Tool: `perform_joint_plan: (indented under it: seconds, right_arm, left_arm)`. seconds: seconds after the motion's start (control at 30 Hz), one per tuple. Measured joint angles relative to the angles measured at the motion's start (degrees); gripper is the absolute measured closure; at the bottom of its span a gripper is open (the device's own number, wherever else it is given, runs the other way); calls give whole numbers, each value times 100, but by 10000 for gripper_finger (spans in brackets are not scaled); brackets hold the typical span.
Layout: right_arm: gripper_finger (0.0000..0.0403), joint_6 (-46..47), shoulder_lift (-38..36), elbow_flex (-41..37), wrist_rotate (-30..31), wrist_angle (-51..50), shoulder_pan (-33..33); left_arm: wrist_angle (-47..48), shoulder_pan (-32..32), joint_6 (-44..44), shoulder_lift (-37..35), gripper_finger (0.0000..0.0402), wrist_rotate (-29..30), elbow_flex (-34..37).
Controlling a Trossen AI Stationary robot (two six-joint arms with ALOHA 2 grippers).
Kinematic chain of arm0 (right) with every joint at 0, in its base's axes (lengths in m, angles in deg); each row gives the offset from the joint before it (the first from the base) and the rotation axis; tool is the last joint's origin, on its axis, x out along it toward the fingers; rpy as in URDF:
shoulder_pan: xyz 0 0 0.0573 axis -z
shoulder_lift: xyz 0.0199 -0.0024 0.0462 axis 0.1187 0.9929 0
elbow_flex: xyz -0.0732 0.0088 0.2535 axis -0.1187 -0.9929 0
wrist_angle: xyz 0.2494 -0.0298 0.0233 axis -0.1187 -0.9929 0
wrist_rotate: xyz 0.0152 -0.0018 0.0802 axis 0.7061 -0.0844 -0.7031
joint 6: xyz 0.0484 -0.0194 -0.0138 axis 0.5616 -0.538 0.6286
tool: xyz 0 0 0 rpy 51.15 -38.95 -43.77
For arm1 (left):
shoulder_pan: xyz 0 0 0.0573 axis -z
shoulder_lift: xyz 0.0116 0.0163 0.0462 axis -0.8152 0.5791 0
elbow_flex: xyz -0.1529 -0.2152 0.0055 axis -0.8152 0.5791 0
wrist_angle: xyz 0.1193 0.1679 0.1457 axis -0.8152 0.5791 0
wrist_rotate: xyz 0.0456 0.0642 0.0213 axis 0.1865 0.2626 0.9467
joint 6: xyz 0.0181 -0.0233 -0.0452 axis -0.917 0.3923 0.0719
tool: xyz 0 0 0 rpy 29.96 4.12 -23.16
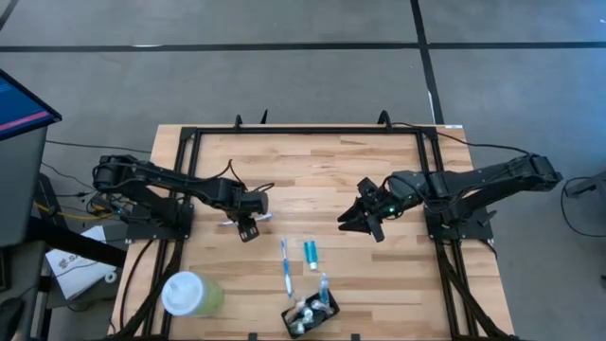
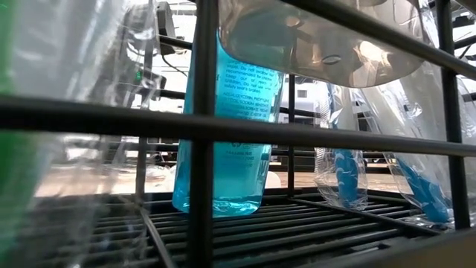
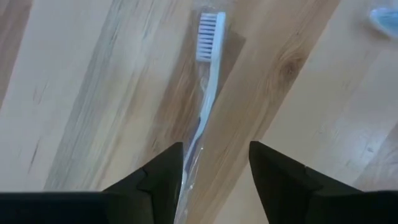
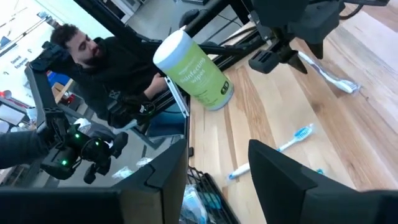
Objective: Pick & Place toothbrushing station
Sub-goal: Put the violet toothbrush into the black wire organizer
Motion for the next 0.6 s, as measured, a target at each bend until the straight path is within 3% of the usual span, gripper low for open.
perform_joint_plan:
  seconds: [0.6]
  right_arm:
    - [243,-47,1,0,0,19,2]
  left_arm:
    - [-171,-53,87,9,221,124,734]
